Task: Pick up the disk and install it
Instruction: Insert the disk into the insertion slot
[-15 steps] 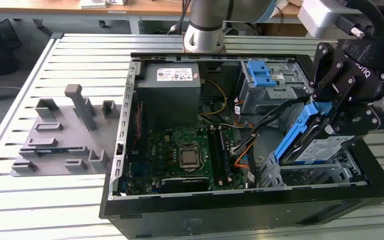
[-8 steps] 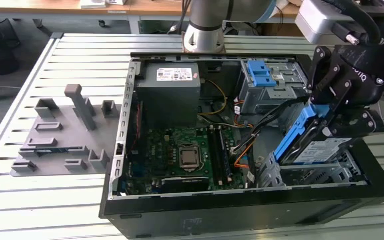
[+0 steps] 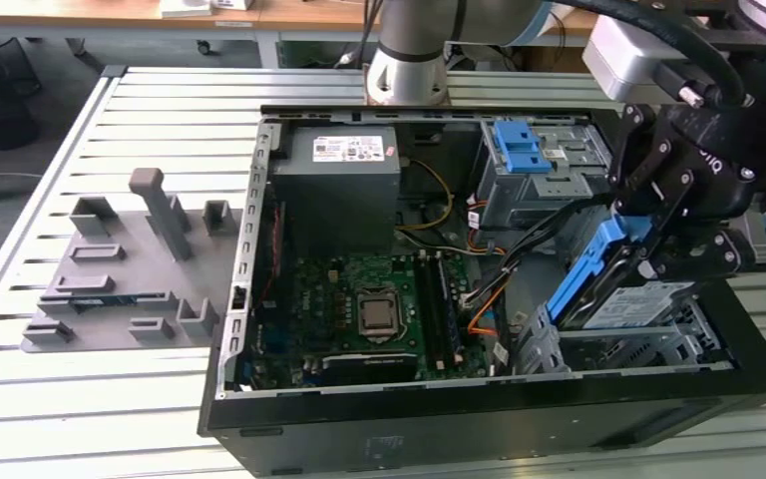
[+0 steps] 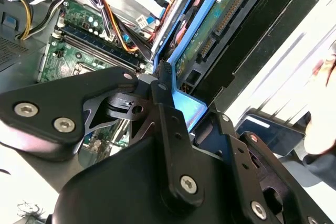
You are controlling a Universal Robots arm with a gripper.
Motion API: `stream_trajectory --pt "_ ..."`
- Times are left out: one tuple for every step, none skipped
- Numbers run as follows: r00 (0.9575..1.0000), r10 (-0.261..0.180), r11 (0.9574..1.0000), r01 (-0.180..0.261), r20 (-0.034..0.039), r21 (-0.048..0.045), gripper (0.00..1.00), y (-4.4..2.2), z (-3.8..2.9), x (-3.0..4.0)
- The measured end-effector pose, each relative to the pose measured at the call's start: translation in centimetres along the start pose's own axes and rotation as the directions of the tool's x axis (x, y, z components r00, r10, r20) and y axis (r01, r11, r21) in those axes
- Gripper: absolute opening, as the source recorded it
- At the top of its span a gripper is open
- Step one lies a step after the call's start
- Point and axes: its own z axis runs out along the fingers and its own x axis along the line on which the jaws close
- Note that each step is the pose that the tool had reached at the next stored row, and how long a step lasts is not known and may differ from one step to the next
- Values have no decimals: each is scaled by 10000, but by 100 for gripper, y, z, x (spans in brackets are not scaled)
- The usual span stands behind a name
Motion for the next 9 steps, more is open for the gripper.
stream_trajectory --pt "10000 0 10000 0 -1 0 36 0 8 0" --pt "10000 0 10000 0 0 0 36 0 17 0" --pt "10000 0 10000 0 0 0 36 0 26 0" --pt "10000 0 10000 0 0 0 36 0 34 0" --pt "10000 0 10000 0 0 0 36 0 42 0" --pt "10000 0 10000 0 1 0 36 0 51 0" --pt "10000 0 10000 0 1 0 36 0 59 0" --pt "10000 0 10000 0 0 0 36 0 67 0" --pt "10000 0 10000 0 0 0 36 0 75 0"
